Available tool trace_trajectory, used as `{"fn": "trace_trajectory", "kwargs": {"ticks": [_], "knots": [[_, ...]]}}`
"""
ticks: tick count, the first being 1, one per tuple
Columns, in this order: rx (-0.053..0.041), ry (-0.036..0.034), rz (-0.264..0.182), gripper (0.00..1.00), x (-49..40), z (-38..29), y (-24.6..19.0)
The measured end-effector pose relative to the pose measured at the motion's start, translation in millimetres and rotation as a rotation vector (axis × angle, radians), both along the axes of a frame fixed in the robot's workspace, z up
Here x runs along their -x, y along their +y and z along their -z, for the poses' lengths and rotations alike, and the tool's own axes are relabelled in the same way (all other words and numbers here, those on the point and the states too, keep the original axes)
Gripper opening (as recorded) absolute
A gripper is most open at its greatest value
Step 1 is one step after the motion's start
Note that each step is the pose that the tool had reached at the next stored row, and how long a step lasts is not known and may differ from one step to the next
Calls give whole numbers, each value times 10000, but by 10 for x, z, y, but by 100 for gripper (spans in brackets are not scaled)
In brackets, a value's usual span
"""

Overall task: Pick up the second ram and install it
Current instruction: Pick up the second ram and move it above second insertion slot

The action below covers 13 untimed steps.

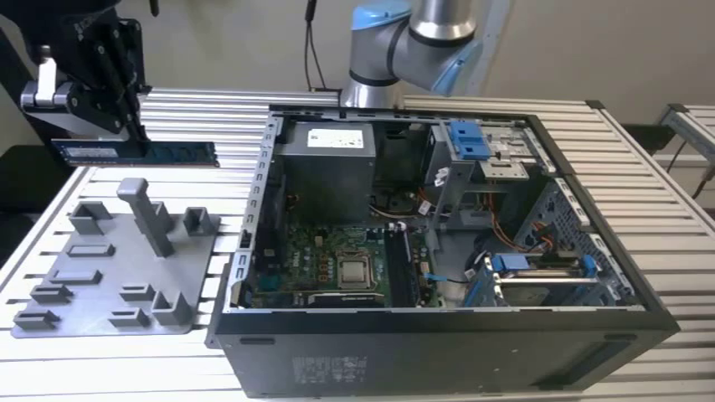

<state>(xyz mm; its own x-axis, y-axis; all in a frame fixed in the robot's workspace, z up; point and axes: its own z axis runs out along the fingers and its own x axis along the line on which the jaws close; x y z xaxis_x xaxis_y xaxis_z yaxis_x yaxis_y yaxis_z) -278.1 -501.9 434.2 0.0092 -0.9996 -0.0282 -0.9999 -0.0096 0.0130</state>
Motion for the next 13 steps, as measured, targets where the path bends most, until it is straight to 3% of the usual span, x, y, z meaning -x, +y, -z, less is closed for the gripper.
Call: {"fn": "trace_trajectory", "kwargs": {"ticks": [13], "knots": [[0, 13, 0, 14, -250, 0, 0]]}}
